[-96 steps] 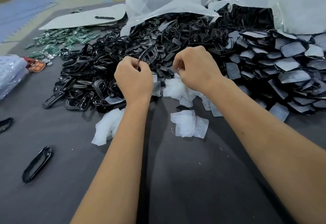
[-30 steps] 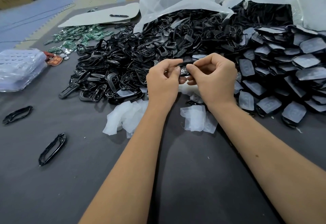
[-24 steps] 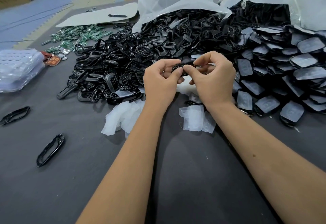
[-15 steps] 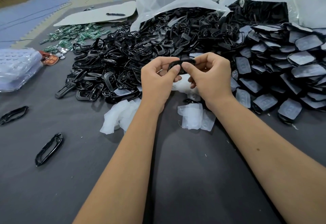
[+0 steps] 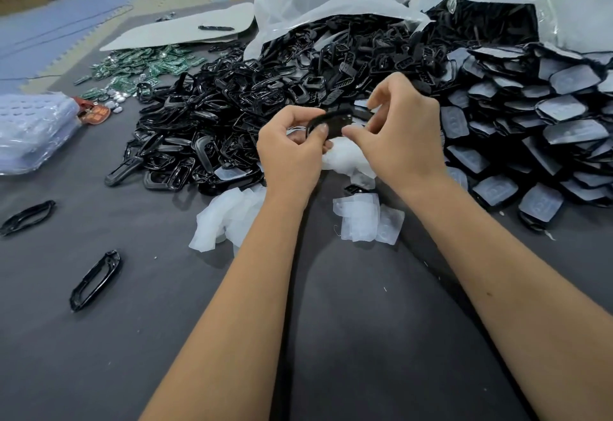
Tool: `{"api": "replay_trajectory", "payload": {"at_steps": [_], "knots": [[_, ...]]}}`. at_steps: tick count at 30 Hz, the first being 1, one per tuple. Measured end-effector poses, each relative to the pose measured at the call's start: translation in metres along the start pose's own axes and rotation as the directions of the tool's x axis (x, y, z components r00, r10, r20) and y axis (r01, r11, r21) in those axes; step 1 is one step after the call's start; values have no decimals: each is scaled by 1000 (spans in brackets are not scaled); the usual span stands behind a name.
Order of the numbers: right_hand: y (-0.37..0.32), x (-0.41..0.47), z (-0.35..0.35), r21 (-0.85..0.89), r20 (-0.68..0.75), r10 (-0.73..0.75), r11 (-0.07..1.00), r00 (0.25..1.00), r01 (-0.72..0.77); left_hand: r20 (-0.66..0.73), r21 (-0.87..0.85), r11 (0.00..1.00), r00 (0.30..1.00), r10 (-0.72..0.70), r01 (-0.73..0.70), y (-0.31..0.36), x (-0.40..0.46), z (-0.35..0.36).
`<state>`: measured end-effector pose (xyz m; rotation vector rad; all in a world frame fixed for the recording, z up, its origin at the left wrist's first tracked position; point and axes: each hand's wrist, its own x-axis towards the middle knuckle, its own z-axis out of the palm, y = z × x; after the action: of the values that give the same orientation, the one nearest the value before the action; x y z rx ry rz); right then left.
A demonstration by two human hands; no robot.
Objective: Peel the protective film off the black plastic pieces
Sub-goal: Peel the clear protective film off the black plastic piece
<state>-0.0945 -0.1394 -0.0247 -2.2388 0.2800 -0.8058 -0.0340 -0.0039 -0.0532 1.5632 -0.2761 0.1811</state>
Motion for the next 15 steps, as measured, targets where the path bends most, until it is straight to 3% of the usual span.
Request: {"api": "replay_trajectory", "payload": {"at_steps": [2, 4, 6, 10, 15], "knots": [[-7, 4, -12, -41, 247, -94, 993, 964, 107, -112, -39, 999, 993, -34, 30, -1, 2, -2], [-17, 5, -20, -37, 607, -129, 981, 784, 190, -151, -63, 997, 987, -59, 50, -2, 4, -3], [-21, 3, -21, -79, 781, -76, 972, 620, 219, -126, -20, 999, 991, -45, 43, -4, 4, -1], [-24, 1, -16, -164, 832, -19, 947, 555, 278, -99, -8, 999, 994, -44, 44, -4, 4, -1], [-19, 6, -20, -77, 806, -66, 974, 588, 215, -111, -22, 998, 992, -56, 54, -2, 4, -1]]}}
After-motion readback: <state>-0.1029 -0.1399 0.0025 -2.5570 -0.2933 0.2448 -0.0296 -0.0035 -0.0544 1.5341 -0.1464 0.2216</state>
